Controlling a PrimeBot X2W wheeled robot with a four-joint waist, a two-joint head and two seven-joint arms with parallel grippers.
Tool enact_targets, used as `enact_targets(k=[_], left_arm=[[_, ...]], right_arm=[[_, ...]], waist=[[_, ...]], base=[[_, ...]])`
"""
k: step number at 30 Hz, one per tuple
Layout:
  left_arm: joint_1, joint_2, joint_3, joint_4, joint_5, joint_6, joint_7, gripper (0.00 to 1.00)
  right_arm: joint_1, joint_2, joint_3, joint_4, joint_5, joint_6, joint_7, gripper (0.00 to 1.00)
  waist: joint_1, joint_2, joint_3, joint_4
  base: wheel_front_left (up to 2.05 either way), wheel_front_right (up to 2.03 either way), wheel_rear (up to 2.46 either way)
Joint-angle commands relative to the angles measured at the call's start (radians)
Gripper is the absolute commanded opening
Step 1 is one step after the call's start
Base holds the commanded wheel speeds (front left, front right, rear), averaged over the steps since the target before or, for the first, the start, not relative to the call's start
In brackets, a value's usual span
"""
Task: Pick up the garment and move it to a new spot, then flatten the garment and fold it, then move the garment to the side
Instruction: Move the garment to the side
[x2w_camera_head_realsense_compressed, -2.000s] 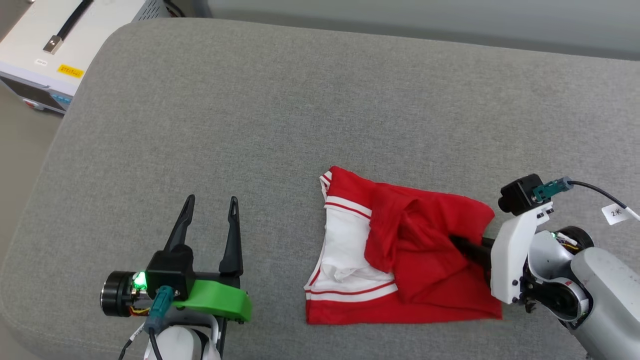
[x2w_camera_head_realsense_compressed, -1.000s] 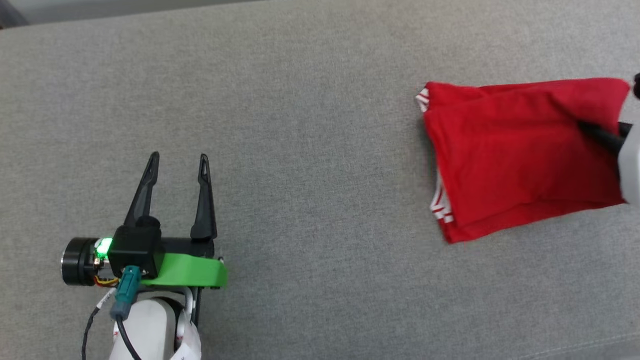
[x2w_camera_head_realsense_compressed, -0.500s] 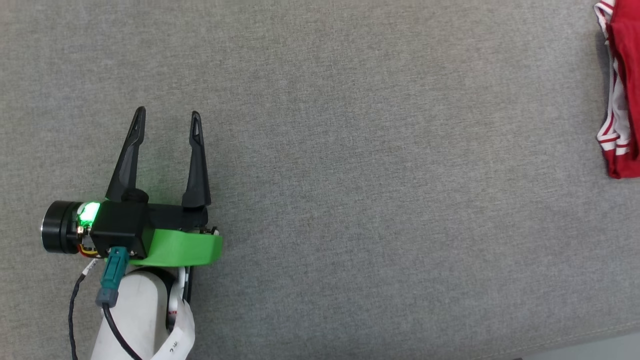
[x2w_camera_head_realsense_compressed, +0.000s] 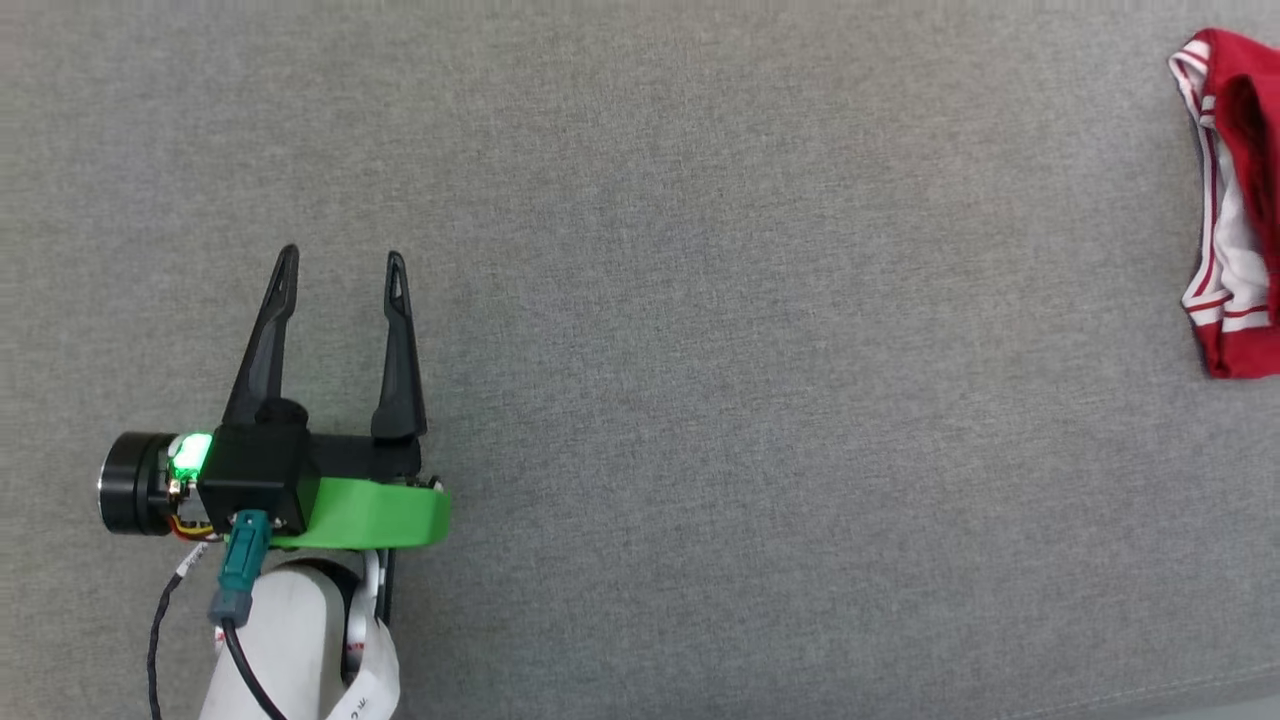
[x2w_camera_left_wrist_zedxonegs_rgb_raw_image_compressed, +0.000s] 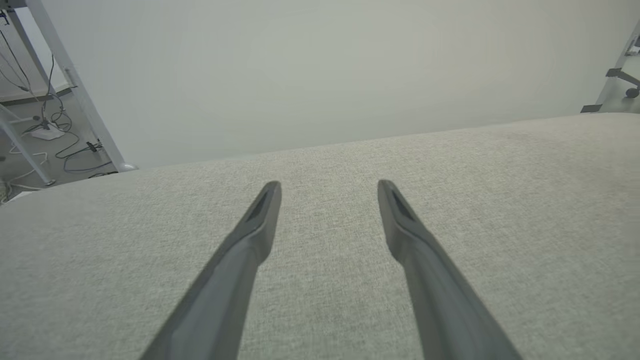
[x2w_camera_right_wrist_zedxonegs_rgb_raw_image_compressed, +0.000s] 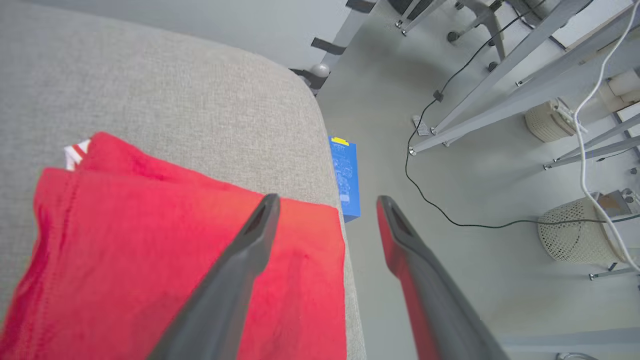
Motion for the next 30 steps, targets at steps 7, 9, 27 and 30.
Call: enact_targets(k=[7,9,27,30], left_arm=[[0.080,-0.015,0.005,0.007,-0.023,0.019,-0.006,1.00],[0.097,-0.017,0.008,0.009,-0.029,0.021,-0.006,1.00],[0.183,-0.037,0.027,0.052,-0.053,0.024,-0.006,1.00],[0.192,-0.041,0.026,0.068,-0.059,0.020,-0.006,1.00]], right_arm=[[0.039,0.085,-0.122,-0.101,-0.107,-0.001,-0.233,1.00],[0.062,0.123,-0.161,-0.140,-0.140,-0.001,-0.291,1.00],[0.463,0.577,-0.275,-0.568,-0.326,-0.001,-0.395,1.00],[0.544,0.622,-0.251,-0.590,-0.338,-0.001,-0.395,1.00]], waist=[[-0.0001,0.0000,-0.160,0.043],[-0.0001,0.0000,-0.184,0.054],[-0.0001,0.0000,-0.347,0.176],[-0.0001,0.0000,-0.369,0.193]], base=[[0.00,0.00,0.00],[0.00,0.00,0.00],[0.00,0.00,0.00],[0.00,0.00,0.00]])
